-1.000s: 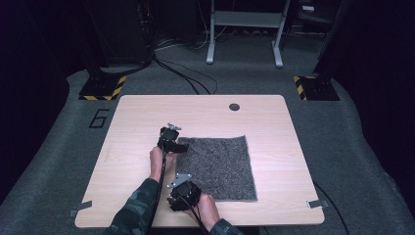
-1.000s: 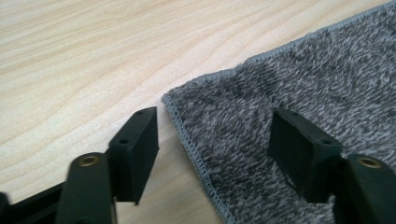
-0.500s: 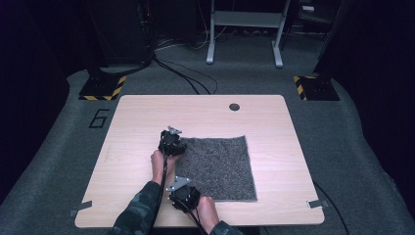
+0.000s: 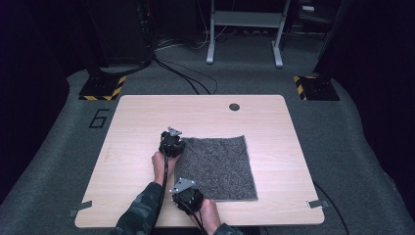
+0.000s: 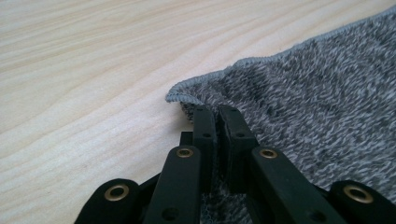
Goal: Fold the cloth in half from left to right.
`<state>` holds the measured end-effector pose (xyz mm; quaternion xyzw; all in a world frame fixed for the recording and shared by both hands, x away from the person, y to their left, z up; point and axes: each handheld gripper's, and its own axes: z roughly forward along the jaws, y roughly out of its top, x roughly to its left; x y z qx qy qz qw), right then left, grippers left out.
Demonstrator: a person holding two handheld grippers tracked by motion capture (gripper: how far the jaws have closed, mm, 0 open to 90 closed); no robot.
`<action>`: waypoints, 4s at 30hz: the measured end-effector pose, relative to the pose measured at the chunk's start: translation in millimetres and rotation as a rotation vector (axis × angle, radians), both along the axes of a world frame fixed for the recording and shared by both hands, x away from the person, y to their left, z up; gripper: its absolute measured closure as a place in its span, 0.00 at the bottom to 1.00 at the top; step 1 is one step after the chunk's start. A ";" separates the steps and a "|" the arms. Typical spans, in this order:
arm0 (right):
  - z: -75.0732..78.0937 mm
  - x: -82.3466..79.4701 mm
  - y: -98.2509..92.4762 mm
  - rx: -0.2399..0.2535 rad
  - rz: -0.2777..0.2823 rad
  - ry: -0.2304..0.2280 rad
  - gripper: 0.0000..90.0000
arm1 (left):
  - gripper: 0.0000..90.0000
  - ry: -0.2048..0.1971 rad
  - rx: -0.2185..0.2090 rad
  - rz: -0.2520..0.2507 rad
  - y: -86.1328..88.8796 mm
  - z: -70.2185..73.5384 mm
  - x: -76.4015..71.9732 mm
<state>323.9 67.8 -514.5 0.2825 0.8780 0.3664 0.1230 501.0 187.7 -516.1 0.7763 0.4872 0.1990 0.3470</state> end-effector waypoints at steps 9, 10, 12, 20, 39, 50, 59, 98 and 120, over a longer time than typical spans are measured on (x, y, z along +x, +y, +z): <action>17.3 -5.3 -13.6 0.069 -0.031 -0.066 0.98 | 0.95 -0.043 0.000 0.023 -2.8 14.6 -2.3; 20.3 -5.4 -15.8 0.078 -0.036 -0.071 0.98 | 0.95 -0.046 -0.001 0.024 -3.2 16.8 -2.6; 24.8 -5.7 -17.7 0.096 -0.046 -0.085 0.98 | 0.95 -0.057 0.014 0.017 -3.7 23.5 -2.0; 40.5 -6.6 -12.9 0.143 -0.056 -0.131 0.98 | 0.95 -0.089 0.050 0.036 1.6 47.2 1.2; 69.4 -9.6 -29.3 0.225 -0.132 -0.230 0.98 | 0.95 -0.144 0.052 0.011 -20.3 91.4 5.9; 65.1 -7.6 -55.4 0.230 -0.203 -0.223 0.98 | 0.95 -0.125 0.056 -0.015 -41.3 86.4 12.3; 60.0 -8.7 -69.6 0.214 -0.235 -0.217 0.98 | 0.95 -0.107 0.068 -0.060 -62.7 79.5 16.0; 27.7 -5.8 -128.1 0.134 -0.403 -0.124 0.97 | 0.51 -0.020 -0.002 -0.081 -114.0 45.0 23.6; 19.2 -8.7 -184.7 0.110 -0.510 -0.064 0.62 | 0.29 -0.003 0.013 -0.111 -73.9 29.5 -16.6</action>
